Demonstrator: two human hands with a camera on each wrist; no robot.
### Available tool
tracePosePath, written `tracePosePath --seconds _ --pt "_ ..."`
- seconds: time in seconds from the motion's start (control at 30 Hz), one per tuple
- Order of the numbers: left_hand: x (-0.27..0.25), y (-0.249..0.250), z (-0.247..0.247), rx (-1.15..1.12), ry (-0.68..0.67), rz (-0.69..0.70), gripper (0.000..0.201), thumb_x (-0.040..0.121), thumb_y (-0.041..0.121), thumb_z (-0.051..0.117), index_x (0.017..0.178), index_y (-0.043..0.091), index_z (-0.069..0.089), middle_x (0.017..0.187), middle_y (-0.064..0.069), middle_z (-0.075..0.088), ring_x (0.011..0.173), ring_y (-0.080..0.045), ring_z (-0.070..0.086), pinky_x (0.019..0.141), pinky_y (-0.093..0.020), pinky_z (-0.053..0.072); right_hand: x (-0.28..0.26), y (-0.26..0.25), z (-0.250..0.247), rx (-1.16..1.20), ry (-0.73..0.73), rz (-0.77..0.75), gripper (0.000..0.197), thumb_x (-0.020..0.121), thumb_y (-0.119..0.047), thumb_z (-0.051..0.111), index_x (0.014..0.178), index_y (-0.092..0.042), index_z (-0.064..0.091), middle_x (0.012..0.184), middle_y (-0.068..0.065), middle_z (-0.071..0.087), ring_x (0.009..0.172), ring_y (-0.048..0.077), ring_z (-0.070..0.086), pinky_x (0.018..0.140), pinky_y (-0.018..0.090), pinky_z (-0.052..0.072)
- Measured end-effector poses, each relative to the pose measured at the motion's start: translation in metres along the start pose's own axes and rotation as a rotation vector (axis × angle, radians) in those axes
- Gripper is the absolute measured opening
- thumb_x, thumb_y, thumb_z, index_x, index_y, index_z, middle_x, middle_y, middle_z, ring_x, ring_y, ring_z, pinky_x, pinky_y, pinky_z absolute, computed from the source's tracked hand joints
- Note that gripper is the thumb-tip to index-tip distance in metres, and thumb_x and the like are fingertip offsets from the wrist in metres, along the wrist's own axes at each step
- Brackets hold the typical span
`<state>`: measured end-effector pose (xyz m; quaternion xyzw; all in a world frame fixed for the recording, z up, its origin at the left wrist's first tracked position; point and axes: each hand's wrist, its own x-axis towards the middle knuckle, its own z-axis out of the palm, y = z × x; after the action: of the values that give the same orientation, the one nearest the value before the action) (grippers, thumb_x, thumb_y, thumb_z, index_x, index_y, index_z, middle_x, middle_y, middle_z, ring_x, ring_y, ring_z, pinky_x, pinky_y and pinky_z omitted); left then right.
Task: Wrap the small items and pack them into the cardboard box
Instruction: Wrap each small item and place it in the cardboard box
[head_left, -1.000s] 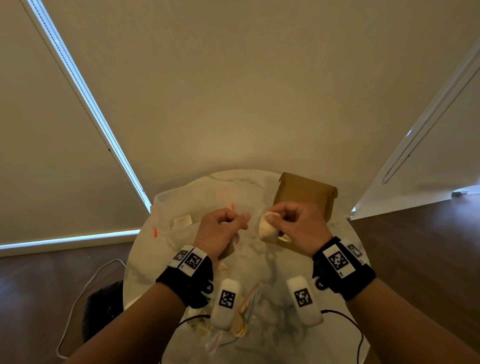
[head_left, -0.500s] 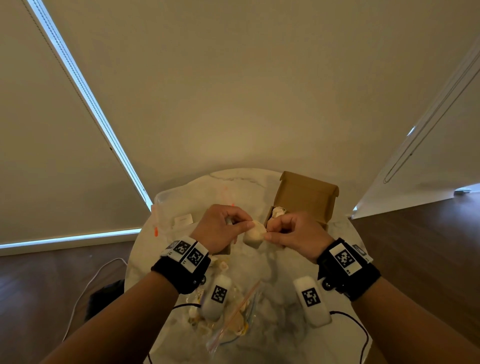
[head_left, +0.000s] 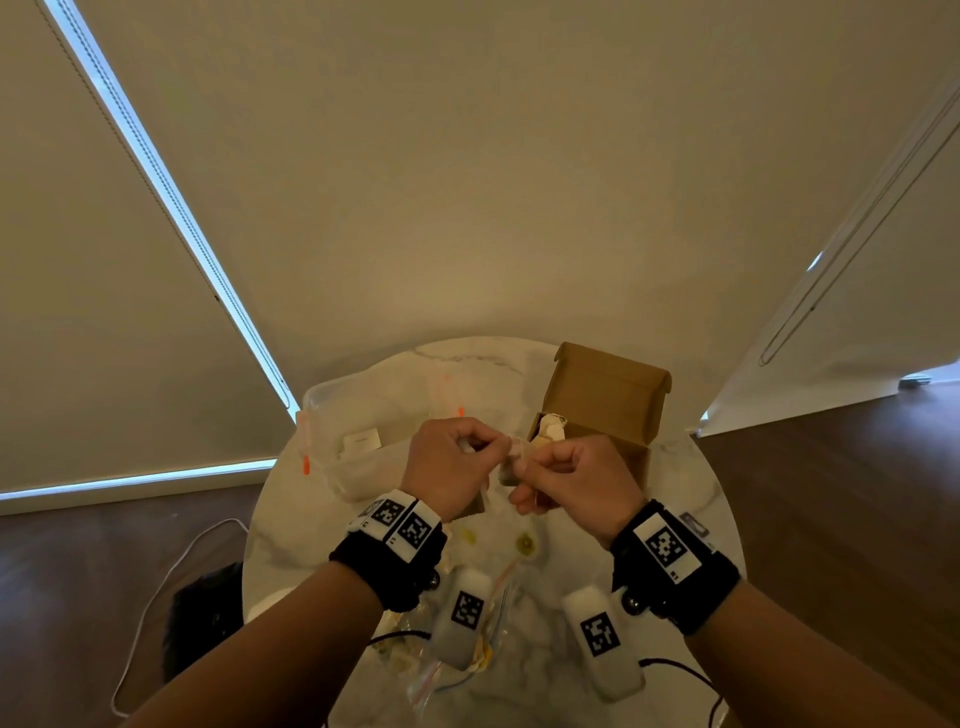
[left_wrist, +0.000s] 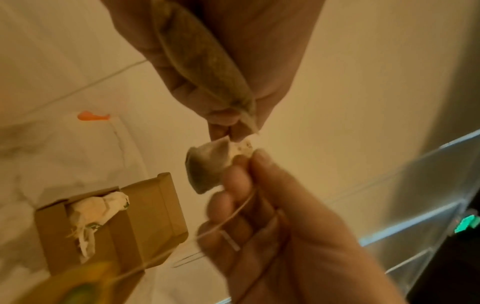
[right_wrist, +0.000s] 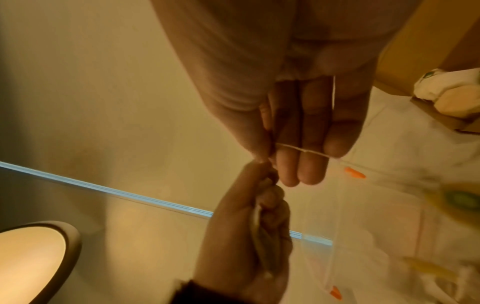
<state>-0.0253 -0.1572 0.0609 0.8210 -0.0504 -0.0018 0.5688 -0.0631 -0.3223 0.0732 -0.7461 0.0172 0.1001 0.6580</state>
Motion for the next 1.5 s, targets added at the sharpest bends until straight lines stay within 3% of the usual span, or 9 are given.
tracePosePath --seconds 0.17,0.33,0.5,0.87,1.0,1.13,1.27,1.4,1.5 --pt "0.006 0.013 0.000 -0.100 0.014 -0.081 0.009 0.080 0.016 0.074 0.070 0.015 0.075 0.051 -0.001 0.063 0.044 -0.013 0.053 0.055 -0.023 0.045 0.002 0.021 0.004 -0.051 -0.033 0.018 0.017 0.089 -0.012 0.066 0.079 0.000 0.074 0.073 0.013 0.074 0.068 0.028 0.071 0.073 0.041 0.057" --pt "0.009 0.019 0.000 -0.164 0.027 -0.129 0.012 0.082 0.012 0.072 0.070 0.013 0.073 0.060 -0.004 0.066 0.043 -0.015 0.054 0.051 -0.025 0.045 0.003 0.035 0.004 -0.106 -0.090 -0.020 0.013 0.089 -0.009 0.064 0.084 -0.004 0.076 0.081 0.007 0.076 0.076 0.013 0.071 0.070 0.020 0.053" --pt "0.012 0.020 -0.002 -0.217 0.035 -0.166 0.014 0.083 0.009 0.070 0.070 0.013 0.072 0.067 -0.009 0.070 0.042 -0.015 0.052 0.051 -0.026 0.044 0.003 0.045 0.006 -0.048 -0.170 0.070 0.015 0.092 -0.010 0.061 0.087 -0.005 0.074 0.094 0.004 0.076 0.092 0.018 0.070 0.085 0.034 0.057" --pt "0.016 0.018 -0.005 -0.233 0.036 -0.183 0.011 0.086 0.014 0.070 0.078 0.006 0.071 0.074 -0.022 0.070 0.041 -0.016 0.051 0.053 -0.027 0.044 -0.004 0.045 0.006 0.030 -0.272 0.026 0.028 0.096 0.010 0.040 0.103 -0.003 0.064 0.095 0.018 0.072 0.081 0.027 0.072 0.070 0.031 0.058" --pt "0.015 0.020 -0.005 -0.230 0.017 -0.193 0.010 0.088 0.016 0.068 0.080 0.009 0.070 0.072 -0.021 0.071 0.041 -0.016 0.051 0.048 -0.023 0.042 -0.004 0.046 0.007 0.125 -0.173 0.073 0.008 0.093 0.008 0.051 0.091 0.000 0.050 0.089 0.023 0.072 0.075 0.033 0.072 0.061 0.031 0.057" --pt "0.012 0.022 -0.006 -0.250 -0.004 -0.196 0.011 0.089 0.015 0.067 0.081 0.008 0.069 0.069 -0.020 0.070 0.039 -0.018 0.050 0.041 -0.019 0.037 0.001 0.047 0.003 0.130 -0.064 0.074 0.005 0.085 0.009 0.063 0.089 0.007 0.063 0.087 0.024 0.073 0.076 0.031 0.072 0.067 0.031 0.059" --pt "0.008 0.021 -0.007 -0.259 -0.034 -0.195 0.011 0.089 0.015 0.067 0.082 0.006 0.069 0.062 -0.014 0.067 0.037 -0.018 0.049 0.043 -0.020 0.037 0.011 0.044 -0.004 0.019 0.020 0.013 0.016 0.082 0.006 0.068 0.083 -0.008 0.075 0.079 0.017 0.074 0.072 0.028 0.071 0.070 0.031 0.059" --pt "0.002 0.015 -0.006 -0.232 -0.081 -0.196 0.010 0.089 0.016 0.068 0.082 0.009 0.069 0.060 -0.010 0.067 0.038 -0.018 0.050 0.045 -0.023 0.040 0.021 0.026 -0.013 -0.131 0.033 -0.073 0.025 0.087 0.002 0.064 0.085 -0.020 0.077 0.056 0.005 0.064 0.046 0.015 0.055 0.049 0.026 0.050" --pt "-0.004 0.011 -0.004 -0.186 -0.108 -0.203 0.011 0.089 0.017 0.069 0.084 0.007 0.070 0.062 -0.010 0.068 0.039 -0.017 0.051 0.044 -0.021 0.040 0.026 0.012 -0.018 -0.181 0.026 -0.107 0.022 0.090 -0.004 0.062 0.090 -0.021 0.077 0.070 0.003 0.072 0.057 0.017 0.064 0.057 0.024 0.054"
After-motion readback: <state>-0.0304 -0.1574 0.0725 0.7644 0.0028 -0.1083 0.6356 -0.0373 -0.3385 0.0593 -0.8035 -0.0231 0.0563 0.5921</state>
